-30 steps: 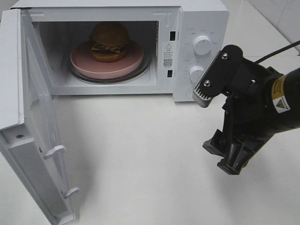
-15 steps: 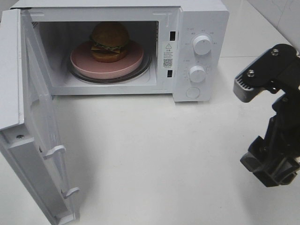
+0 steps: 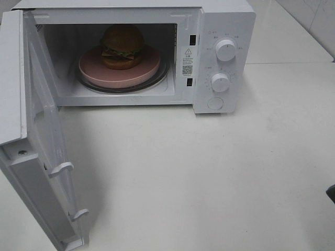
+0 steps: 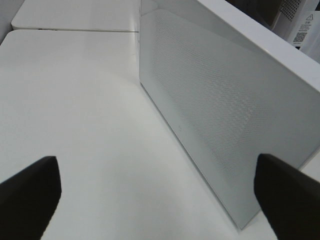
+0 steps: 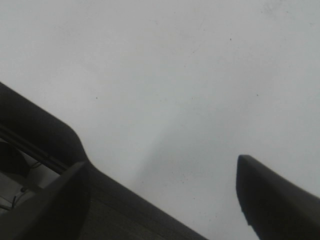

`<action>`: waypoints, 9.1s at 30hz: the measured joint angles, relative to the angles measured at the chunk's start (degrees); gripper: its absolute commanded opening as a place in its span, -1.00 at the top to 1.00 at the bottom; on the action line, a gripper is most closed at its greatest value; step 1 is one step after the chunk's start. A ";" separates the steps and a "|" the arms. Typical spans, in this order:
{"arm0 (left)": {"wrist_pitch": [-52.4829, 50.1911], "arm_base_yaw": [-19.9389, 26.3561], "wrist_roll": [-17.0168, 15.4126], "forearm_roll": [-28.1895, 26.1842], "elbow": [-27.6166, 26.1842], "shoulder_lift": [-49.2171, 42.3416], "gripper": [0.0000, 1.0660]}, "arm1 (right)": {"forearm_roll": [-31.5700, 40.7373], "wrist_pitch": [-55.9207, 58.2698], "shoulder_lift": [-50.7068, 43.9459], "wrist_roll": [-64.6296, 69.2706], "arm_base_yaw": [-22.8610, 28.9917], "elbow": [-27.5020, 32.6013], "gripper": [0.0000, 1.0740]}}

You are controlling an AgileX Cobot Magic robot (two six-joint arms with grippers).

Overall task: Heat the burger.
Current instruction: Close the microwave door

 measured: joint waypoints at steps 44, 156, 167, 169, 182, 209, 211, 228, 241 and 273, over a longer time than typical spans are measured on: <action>0.00 0.00 0.00 0.00 0.00 0.00 -0.83 | 8.94 5.39 -37.36 -1.49 -32.54 3.67 -0.42; -51.91 0.00 -1.09 0.17 12.26 28.76 1.00 | 10.26 0.29 -48.07 -1.55 -33.98 8.88 -0.42; -72.88 0.00 -2.01 4.81 17.42 40.45 1.00 | 10.26 0.29 -48.07 -1.55 -33.98 8.88 -0.42; -76.49 -0.17 -4.24 7.68 18.22 42.91 1.00 | 10.26 0.29 -48.07 -1.55 -33.98 8.88 -0.42; -94.94 -0.92 -21.26 31.46 19.31 61.08 1.00 | 10.26 0.29 -48.07 -1.55 -33.98 8.88 -0.42; -113.79 -5.56 -30.60 49.16 13.12 88.46 1.00 | 10.26 0.29 -48.07 -1.55 -33.98 8.88 -0.42; -113.67 -7.51 -29.68 47.84 12.43 90.01 1.00 | 10.26 0.29 -48.07 -1.55 -33.98 8.88 -0.42; -114.13 -21.66 -26.99 39.53 4.35 97.92 1.00 | 10.26 0.29 -48.07 -1.55 -33.98 8.88 -0.42; -110.58 -31.46 -26.99 32.31 -5.21 102.33 1.00 | 10.26 0.29 -48.07 -1.55 -33.98 8.88 -0.42; -97.40 -40.85 -25.67 28.48 -30.42 114.71 1.00 | 10.26 0.29 -48.07 -1.55 -33.98 8.88 -0.42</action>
